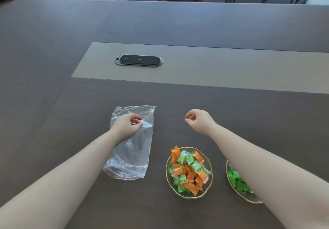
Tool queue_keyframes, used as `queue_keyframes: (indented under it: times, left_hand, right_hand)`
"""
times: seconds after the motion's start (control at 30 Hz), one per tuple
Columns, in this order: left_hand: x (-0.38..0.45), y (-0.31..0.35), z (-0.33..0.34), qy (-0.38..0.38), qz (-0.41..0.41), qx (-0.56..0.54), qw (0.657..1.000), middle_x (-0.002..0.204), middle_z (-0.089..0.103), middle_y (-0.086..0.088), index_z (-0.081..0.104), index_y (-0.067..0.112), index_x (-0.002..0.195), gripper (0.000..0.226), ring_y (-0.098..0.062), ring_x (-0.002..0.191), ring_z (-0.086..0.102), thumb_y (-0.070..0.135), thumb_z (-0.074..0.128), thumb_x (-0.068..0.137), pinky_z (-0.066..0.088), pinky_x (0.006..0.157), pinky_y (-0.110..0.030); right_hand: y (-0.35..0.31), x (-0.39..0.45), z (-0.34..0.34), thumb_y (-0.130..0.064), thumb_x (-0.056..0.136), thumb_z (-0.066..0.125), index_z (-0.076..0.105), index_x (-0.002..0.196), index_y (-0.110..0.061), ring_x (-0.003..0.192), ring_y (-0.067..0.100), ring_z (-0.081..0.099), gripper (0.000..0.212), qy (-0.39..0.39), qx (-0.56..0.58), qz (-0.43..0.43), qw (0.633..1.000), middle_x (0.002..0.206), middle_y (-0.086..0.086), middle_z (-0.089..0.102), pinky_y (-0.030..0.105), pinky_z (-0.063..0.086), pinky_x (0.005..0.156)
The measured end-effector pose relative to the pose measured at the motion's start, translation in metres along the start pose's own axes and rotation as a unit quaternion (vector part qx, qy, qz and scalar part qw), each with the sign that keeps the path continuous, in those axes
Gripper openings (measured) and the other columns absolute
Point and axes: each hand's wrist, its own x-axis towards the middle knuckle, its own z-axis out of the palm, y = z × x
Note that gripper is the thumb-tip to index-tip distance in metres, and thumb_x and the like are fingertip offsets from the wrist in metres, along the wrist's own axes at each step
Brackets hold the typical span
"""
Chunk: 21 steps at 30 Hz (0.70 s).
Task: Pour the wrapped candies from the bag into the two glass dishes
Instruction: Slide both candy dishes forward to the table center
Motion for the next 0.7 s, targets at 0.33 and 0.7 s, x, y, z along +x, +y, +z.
queue_keyframes:
  times: [0.33,0.7]
  left_hand:
    - [-0.058,0.008,0.108,-0.091,-0.025,0.045,0.995,0.126,0.062,-0.010,0.055,0.014,0.126,0.038,-0.024,0.112,0.059,0.015,0.054,0.088,0.045,0.096,-0.032]
    - [-0.069,-0.017,0.155,-0.051,-0.147,0.072,0.985,0.100,0.073,-0.004,0.066,0.018,0.105,0.030,-0.024,0.089,0.067,0.018,0.058,0.077,0.054,0.083,-0.037]
  right_hand:
    - [0.153,-0.108,-0.052,-0.024,0.088,0.057,0.066,0.106,-0.021,0.101,0.025,0.058,0.021,0.080,-0.072,0.081,0.991,0.097,0.000,0.062,0.037,0.048,0.086]
    - [0.242,-0.162,-0.059,-0.022,0.092,0.052,0.051,0.128,-0.012,0.100,0.029,0.060,0.038,0.057,0.093,0.265,0.958,0.111,0.007,0.056,0.039,0.055,0.081]
